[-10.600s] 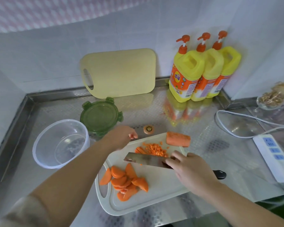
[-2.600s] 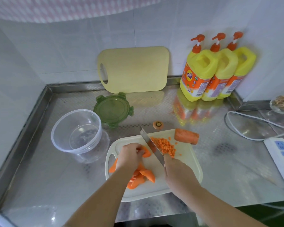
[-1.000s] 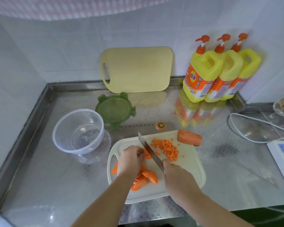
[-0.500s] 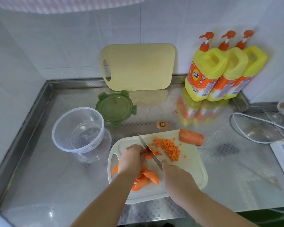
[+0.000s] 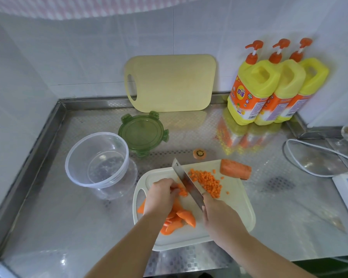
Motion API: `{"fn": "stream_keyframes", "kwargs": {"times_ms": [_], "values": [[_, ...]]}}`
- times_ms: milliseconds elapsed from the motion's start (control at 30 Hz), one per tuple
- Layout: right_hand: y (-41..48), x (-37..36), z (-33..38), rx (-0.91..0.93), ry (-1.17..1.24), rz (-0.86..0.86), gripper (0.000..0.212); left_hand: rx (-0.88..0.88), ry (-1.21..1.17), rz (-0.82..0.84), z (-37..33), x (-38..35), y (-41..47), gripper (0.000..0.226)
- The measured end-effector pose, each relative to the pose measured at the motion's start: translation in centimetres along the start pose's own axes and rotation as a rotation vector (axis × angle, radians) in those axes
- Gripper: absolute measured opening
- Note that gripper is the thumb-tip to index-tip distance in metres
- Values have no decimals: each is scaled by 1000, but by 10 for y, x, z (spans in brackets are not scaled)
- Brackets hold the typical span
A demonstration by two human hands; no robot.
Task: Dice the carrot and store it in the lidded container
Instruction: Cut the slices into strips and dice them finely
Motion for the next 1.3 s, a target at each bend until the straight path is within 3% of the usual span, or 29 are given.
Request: {"fn": "stream_keyframes", "kwargs": {"times_ms": [167,900,1100,1300], "values": [[-9,0,12,36,-76,38,23,-10,24,-20,-2,1,0,12],[2,-11,11,-9,-90,87,39,-33,76,21,-6,0,1,15],[-4,-5,0,1,14,12,31,-80,61,-14,-8,4,-4,15],[-9,1,11,53,-34,-1,25,-63,-30,-43,-1,6,-6,13]]}}
Point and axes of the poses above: each hand's wrist, its own y-axis towards the middle knuckle, its own x-axis out of the back of the hand, z = x × y, the point moved 8 cm from there along y, towards the middle knuckle, and after that the axes turned 4 degrees about z, right-handed, at the moved point
